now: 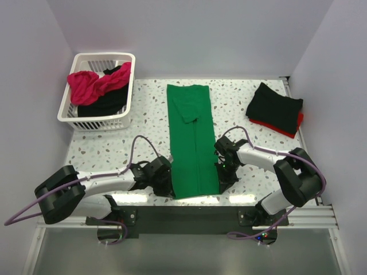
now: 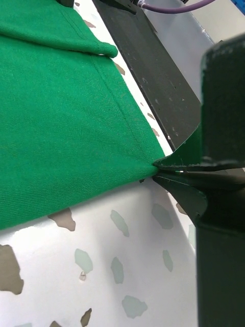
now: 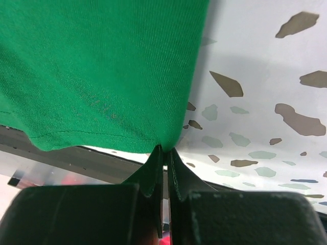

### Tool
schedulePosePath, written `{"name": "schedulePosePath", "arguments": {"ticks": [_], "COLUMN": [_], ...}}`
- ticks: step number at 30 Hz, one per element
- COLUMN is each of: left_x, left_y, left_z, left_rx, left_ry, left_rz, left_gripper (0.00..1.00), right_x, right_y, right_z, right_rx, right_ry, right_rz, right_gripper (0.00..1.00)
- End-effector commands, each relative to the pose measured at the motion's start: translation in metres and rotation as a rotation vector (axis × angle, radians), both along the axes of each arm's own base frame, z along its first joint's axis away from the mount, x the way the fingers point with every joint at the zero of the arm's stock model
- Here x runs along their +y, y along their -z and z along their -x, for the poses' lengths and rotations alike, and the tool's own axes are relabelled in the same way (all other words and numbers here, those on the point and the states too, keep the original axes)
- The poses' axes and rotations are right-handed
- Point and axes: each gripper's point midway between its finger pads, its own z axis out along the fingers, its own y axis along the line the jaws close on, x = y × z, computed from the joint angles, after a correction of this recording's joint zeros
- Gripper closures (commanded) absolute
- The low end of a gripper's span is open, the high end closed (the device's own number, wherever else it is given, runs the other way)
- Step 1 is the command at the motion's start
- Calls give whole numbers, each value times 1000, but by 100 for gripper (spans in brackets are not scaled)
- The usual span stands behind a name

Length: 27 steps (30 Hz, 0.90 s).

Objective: Fold and stack the t-shirts
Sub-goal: Fold the tshirt

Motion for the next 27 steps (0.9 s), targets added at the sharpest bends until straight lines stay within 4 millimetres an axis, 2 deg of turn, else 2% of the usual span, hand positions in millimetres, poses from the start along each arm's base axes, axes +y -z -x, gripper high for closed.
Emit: {"name": "schedulePosePath", "arguments": {"ticks": [1,6,10,19,23,26,27], "left_x": [39,36,26,17,8,11,12], "left_y": [26,18,-8,-47,-67,-72,-76], "left_z": [19,18,18,30,22,14,4], "left_rx": [50,44,15,8,-34,-68,-113], "left_ry": [-12,-20,-32,-50,-58,-69,-90], "left_rz": [-161,-143,-107,-34,-10,-43,-57], "left_gripper": [100,100,100,100,100,100,100], "right_x": [-6,-5,-1,-2,3,12,16], "right_y": [1,-5,-26,-67,-87,-100,-103], "right_z": [3,4,0,15,11,0,-4], "right_rx": [-8,-1,-31,-16,-46,-86,-102], "right_ry": [-13,-15,-6,1,17,49,57], "right_rz": [23,15,-11,-57,-90,-121,-132], "right_gripper": [100,100,100,100,100,100,100]}}
